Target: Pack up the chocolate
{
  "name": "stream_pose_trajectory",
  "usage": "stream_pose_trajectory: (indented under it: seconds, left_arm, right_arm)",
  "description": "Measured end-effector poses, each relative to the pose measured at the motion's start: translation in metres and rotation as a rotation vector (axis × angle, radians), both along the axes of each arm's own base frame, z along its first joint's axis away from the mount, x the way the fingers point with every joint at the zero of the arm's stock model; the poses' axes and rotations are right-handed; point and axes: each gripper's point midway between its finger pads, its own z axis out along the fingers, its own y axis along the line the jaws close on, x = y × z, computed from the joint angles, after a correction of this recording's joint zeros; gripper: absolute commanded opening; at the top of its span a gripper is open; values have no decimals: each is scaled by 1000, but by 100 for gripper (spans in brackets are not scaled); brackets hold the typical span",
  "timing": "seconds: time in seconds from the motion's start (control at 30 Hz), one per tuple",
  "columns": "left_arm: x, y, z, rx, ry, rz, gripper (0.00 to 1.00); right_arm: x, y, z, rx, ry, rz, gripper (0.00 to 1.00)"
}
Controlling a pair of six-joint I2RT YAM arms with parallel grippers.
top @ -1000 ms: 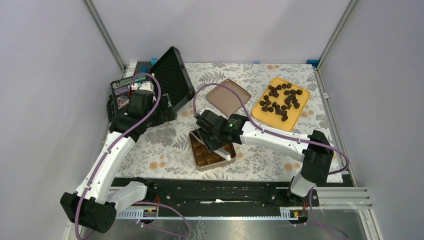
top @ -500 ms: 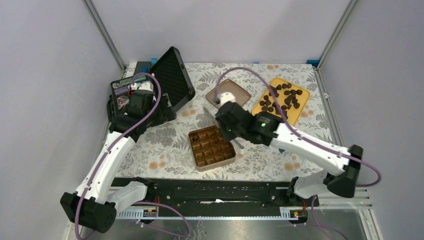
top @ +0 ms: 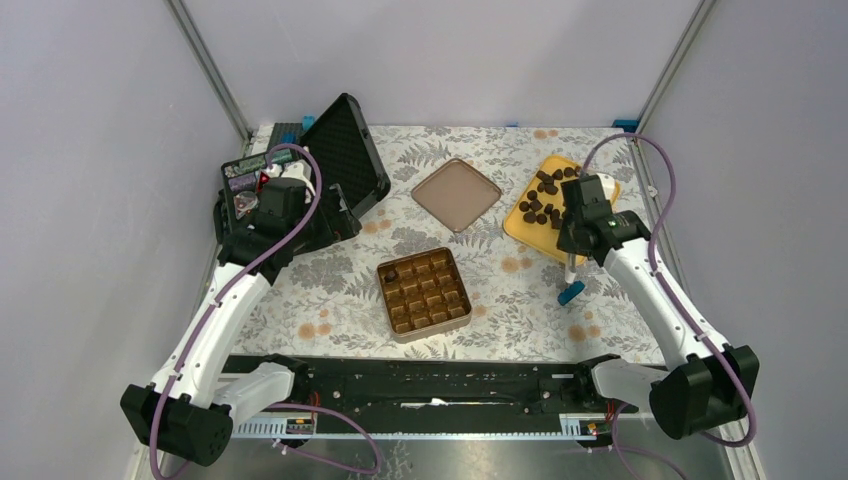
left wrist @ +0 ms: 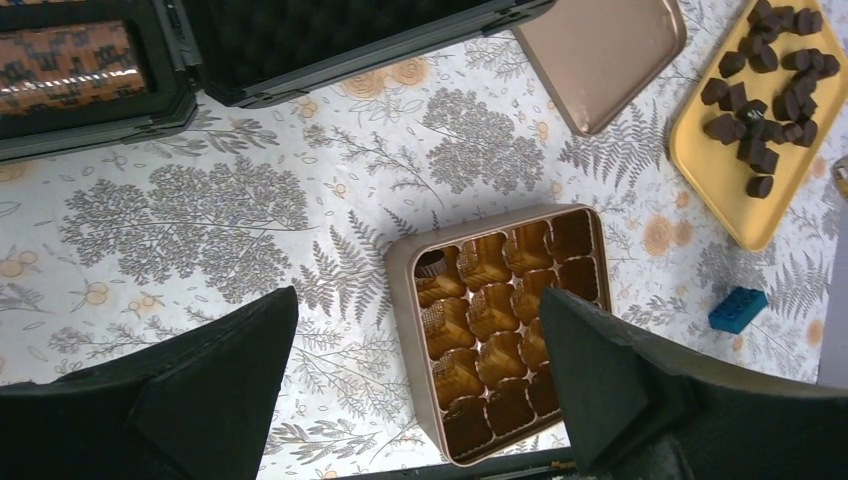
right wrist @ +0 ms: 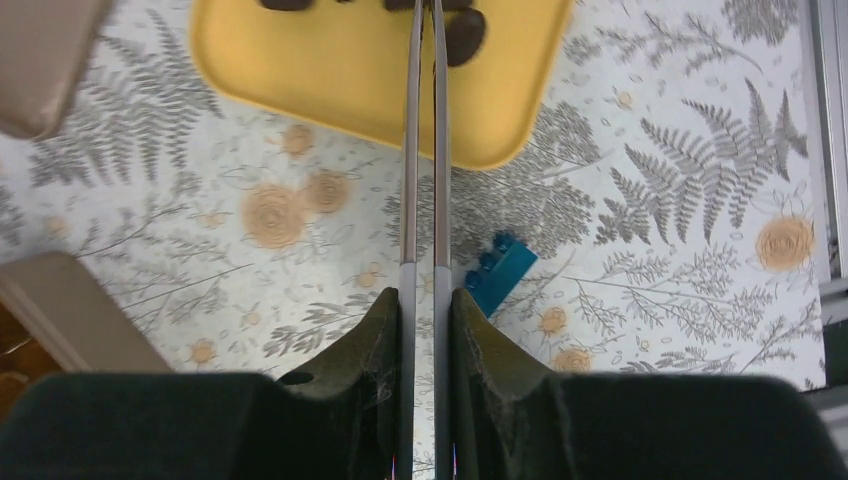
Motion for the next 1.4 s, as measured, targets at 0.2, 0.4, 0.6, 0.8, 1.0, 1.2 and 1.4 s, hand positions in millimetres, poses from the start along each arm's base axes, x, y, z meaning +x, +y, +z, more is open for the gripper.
stream_pose_trajectory:
  seconds: [0.2, 0.4, 0.6, 0.8, 1.0, 1.2, 1.4]
  left_arm:
    - [-1, -7, 2, -24, -2, -30, 99]
    - [0, -8, 3, -31, -6, -38, 99]
    - [1, -10, 3, -39, -15, -45, 99]
    - [1, -11, -3, -37, 2, -48, 99]
    - [1, -11, -8, -35, 11, -48, 99]
    - [2, -11, -9, -36, 12, -47, 99]
    - [3, -12, -8, -39, 6, -46, 99]
  right_arm:
    - [-6, -20, -30, 34, 64, -70, 40]
    - [0, -13, -41, 62, 71, -63, 47]
    - [3, -13, -43, 61, 64, -67, 46]
    - [-1, -15, -54, 59, 80, -73, 48]
    - [-11, -18, -72, 51, 123, -79, 50]
    - [-6, -22, -77, 58, 118, -97, 50]
    - [-2, -23, -76, 63, 103, -104, 39]
